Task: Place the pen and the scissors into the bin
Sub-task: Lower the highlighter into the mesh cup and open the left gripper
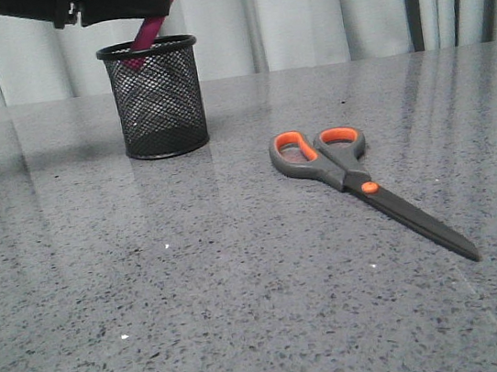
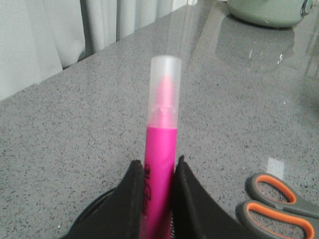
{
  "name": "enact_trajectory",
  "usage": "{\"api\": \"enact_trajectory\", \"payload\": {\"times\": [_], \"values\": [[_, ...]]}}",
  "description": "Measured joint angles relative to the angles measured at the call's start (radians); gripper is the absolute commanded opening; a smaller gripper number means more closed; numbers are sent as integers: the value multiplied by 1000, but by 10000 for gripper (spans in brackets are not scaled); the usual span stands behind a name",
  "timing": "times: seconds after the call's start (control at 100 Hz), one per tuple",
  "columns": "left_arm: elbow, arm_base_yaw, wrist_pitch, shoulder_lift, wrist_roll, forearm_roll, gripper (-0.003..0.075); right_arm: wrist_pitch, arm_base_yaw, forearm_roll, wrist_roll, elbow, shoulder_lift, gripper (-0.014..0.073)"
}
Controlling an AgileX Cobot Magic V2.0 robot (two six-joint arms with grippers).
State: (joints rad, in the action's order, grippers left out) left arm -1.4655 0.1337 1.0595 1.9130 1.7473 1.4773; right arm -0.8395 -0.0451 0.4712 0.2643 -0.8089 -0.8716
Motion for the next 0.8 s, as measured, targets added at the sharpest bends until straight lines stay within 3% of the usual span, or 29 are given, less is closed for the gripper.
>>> {"api": "enact_trajectory", "payload": {"times": [0.09,0.24,0.33,0.62,0.69,0.8], "values": [[0,0,2,0,0,-7,77,0,0,0,0,0,0,412],[0,0,2,0,-9,-11,300,2,0,0,0,0,0,412],[0,0,2,0,-13,-11,349,2,0,0,0,0,0,412],[-37,0,10,-20,-16,-58,314,2,0,0,0,0,0,412],[-50,-2,14,-51,-16,-68,251,2,0,0,0,0,0,412],[-57,-8,20,-128,-16,-72,45,2,0,0,0,0,0,412]]}}
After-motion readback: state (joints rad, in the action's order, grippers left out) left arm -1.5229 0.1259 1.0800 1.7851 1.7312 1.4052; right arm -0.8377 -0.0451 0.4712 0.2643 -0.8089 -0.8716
